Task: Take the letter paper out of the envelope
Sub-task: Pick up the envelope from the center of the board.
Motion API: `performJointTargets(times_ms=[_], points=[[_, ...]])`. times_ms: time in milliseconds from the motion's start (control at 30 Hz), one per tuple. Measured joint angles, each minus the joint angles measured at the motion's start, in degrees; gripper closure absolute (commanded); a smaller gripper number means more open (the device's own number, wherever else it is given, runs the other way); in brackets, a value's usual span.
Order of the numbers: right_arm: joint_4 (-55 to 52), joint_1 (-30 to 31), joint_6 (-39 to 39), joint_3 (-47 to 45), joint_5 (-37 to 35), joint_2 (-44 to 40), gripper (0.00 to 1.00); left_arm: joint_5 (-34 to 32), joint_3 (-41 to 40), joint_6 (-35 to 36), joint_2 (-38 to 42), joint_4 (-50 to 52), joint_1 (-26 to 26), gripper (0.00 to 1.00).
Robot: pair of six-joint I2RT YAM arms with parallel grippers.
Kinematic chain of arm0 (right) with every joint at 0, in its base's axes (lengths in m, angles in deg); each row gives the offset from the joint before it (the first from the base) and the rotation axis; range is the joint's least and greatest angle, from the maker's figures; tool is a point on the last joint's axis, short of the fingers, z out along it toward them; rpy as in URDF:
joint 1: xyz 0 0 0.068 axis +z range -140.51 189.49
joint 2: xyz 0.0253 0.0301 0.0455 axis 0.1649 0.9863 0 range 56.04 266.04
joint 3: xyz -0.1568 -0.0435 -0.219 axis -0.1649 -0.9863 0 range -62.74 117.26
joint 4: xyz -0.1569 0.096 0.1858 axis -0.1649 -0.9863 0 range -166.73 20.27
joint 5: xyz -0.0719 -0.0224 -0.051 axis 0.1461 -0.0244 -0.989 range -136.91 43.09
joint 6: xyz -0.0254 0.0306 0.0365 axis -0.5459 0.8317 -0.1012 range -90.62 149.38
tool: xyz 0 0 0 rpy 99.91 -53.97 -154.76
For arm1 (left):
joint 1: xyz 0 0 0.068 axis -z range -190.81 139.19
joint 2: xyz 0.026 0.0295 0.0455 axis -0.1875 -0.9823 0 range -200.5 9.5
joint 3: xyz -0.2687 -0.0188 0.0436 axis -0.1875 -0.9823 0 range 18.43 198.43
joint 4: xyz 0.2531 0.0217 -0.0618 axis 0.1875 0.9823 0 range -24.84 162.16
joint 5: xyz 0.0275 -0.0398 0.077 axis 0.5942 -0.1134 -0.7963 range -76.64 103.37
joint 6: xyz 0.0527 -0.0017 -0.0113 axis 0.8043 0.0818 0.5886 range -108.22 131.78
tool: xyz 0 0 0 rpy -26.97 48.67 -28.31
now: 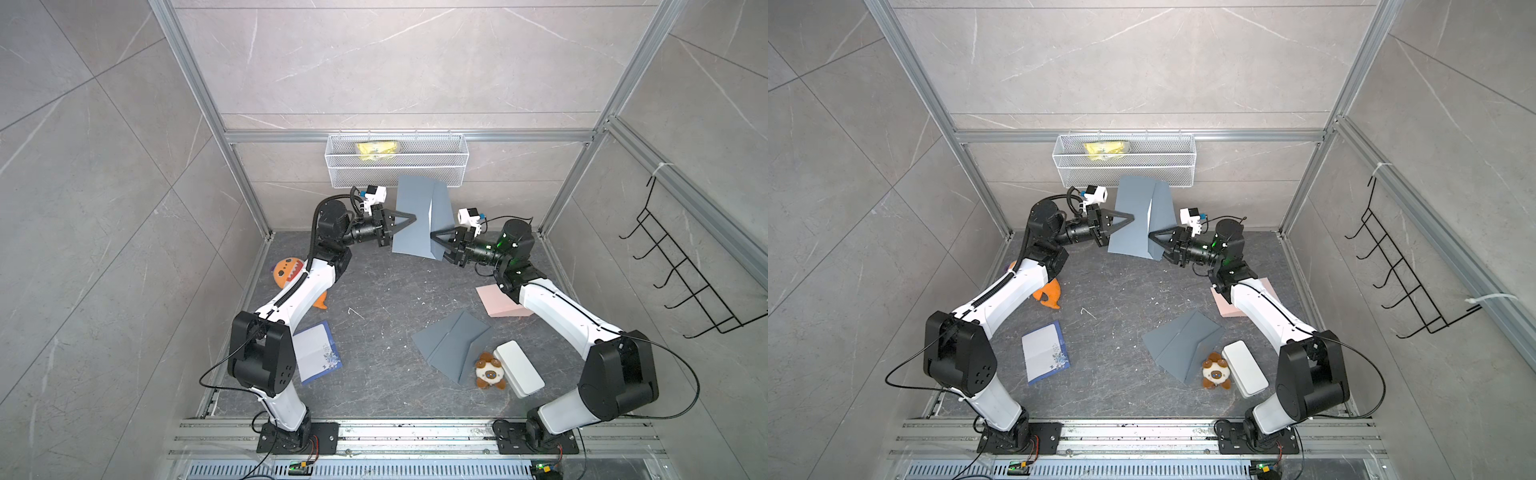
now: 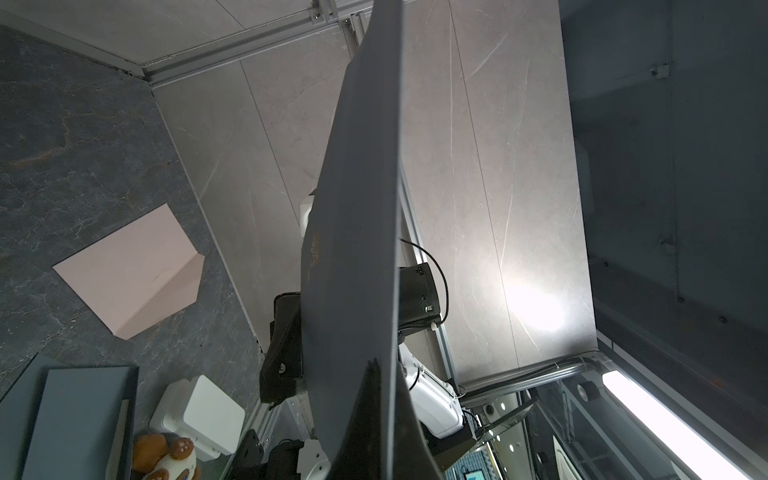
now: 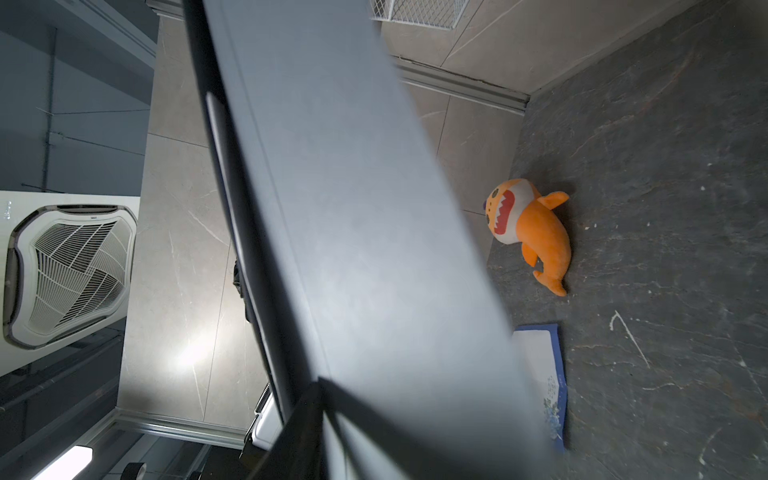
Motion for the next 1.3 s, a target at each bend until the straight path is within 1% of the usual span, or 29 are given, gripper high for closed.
performJointTargets(times_ms=[333, 533, 600, 733, 767, 800, 867, 900, 933, 1067, 1133, 1167, 1233, 1300], points=[[8.2, 2.1, 5.2, -3.3, -4.1, -0.9, 0.69, -1.5, 0.0, 0.6, 0.0, 1.0, 0.0, 1.0], [9.9, 2.9, 6.7, -3.3, -5.9, -1.0, 0.76, -1.9, 0.0, 1.0, 0.0, 1.3, 0.0, 1.0], [10.1, 2.9, 6.9, -3.3, -6.3, -1.1, 0.82, -2.1, 0.0, 1.1, 0.0, 1.4, 0.0, 1.0], [10.1, 3.0, 6.8, -3.3, -7.1, -1.2, 0.96, -2.5, 0.0, 2.0, 0.0, 3.0, 0.0, 1.0], [10.0, 3.0, 6.6, -3.3, -7.3, -1.4, 1.0, -2.6, 0.0, 2.4, 0.0, 3.8, 0.0, 0.98], [9.4, 3.0, 6.3, -3.3, -7.5, -1.7, 1.0, -2.6, 0.0, 2.9, 0.0, 4.3, 0.0, 0.9], [6.7, 3.0, 4.4, -3.3, -7.6, -2.6, 1.0, -2.6, 0.0, 4.3, 0.0, 6.3, 0.1, 0.68], [4.9, 3.1, 3.3, -3.1, -7.6, -3.0, 1.0, -2.7, 0.0, 5.2, 0.1, 7.2, 0.2, 0.58], [2.4, 3.3, 1.8, -2.8, -7.7, -3.5, 1.0, -2.7, 0.0, 6.1, 0.2, 8.5, 0.3, 0.51], [-11.0, 3.5, -7.1, 0.2, -9.5, -5.7, 1.0, -3.6, -0.1, 11.0, 1.2, 15.5, 0.4, 0.32], [-19.9, 3.5, -13.3, 2.8, -11.6, -6.7, 1.0, -5.2, -0.2, 14.1, 2.2, 20.2, 0.5, 0.27], [-24.5, 3.5, -16.7, 4.3, -13.4, -7.2, 1.0, -6.3, -0.2, 15.8, 2.9, 22.9, 0.5, 0.26], [-32.6, 3.5, -23.1, 7.0, -16.9, -8.2, 1.0, -9.1, -0.1, 19.4, 4.5, 28.5, 0.5, 0.26], [-39.6, 3.5, -29.5, 8.9, -21.3, -9.3, 1.0, -12.2, 0.1, 22.6, 6.1, 34.1, 0.5, 0.29]])
